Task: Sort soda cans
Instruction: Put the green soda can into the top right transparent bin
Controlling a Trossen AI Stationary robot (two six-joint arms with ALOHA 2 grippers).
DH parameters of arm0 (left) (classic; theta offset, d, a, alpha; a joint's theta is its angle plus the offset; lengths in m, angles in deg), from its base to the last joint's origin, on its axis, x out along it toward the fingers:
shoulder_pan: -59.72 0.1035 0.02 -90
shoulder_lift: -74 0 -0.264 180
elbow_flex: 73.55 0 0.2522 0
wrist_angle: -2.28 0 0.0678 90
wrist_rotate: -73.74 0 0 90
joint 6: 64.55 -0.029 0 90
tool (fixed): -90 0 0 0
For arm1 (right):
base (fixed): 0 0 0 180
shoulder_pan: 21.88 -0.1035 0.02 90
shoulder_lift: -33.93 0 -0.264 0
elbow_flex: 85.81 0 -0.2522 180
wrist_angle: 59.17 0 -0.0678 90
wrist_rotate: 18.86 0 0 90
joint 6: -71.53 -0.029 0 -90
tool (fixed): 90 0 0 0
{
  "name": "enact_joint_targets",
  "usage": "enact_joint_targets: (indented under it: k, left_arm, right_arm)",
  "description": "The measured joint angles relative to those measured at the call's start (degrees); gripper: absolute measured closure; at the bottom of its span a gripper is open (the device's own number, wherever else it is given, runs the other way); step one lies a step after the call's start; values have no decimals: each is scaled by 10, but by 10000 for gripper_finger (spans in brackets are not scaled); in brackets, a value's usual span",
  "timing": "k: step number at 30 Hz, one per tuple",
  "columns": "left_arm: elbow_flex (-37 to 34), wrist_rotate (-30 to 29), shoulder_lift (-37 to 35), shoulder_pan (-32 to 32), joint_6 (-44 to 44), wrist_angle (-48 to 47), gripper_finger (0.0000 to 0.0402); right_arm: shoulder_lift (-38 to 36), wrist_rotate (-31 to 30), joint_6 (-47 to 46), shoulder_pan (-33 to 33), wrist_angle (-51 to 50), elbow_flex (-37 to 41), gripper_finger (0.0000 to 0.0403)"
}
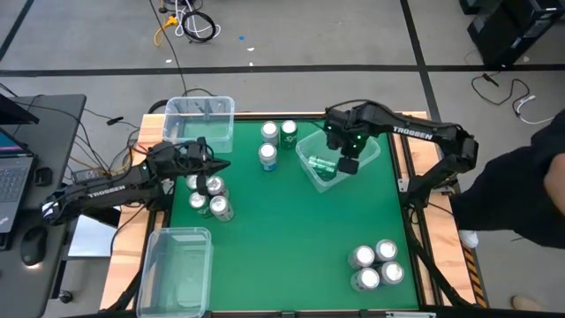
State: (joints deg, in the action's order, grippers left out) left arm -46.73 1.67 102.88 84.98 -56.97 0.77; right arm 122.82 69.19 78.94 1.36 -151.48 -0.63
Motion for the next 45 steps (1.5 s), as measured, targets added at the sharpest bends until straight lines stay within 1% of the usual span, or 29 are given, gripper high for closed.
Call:
enact_joint_targets:
  k: [4, 9, 14, 16, 19, 23, 26, 30, 33, 35, 37, 40, 45]
  left_arm:
    - [0, 3, 0, 0, 0, -2, 401]
    - [0, 4, 0, -2, -9, -2, 401]
    - [0, 4, 0, -2, -13, -4, 401]
    - [0, 4, 0, -2, -13, -4, 401]
    - [0, 4, 0, -2, -13, -4, 401]
    - [0, 4, 0, -2, -13, -4, 401]
    - [0, 4, 0, -2, -13, -1, 401]
    - [0, 4, 0, -2, -13, -1, 401]
    - [0, 4, 0, -2, -13, -1, 401]
    - [0, 4, 0, -2, -13, -1, 401]
    - [0, 4, 0, -2, -14, -1, 401]
    - [0, 4, 0, -2, -13, -1, 401]
    - [0, 4, 0, -2, -13, -2, 401]
  right_arm:
    - [0, -3, 49, -4, -62, -27, 361]
    - [-18, -5, 80, -19, -91, -30, 284]
    - [-44, -16, 102, -28, -91, 0, 215]
    - [-51, -17, 102, -29, -92, 20, 197]
    - [-60, -16, 103, -33, -88, 54, 184]
    - [-71, -16, 104, -37, -59, 97, 188]
    - [-72, -11, 96, -37, -37, 114, 210]
    - [-70, 33, 61, -36, -29, 119, 263]
    - [-69, 85, 20, -37, -21, 119, 312]
    - [-69, 120, -20, -40, -12, 115, 342]
    - [-69, 134, -71, -47, -7, 110, 363]
    - [-68, 133, -161, -61, 7, 99, 367]
    - [-65, 171, -287, -79, 41, 91, 329]
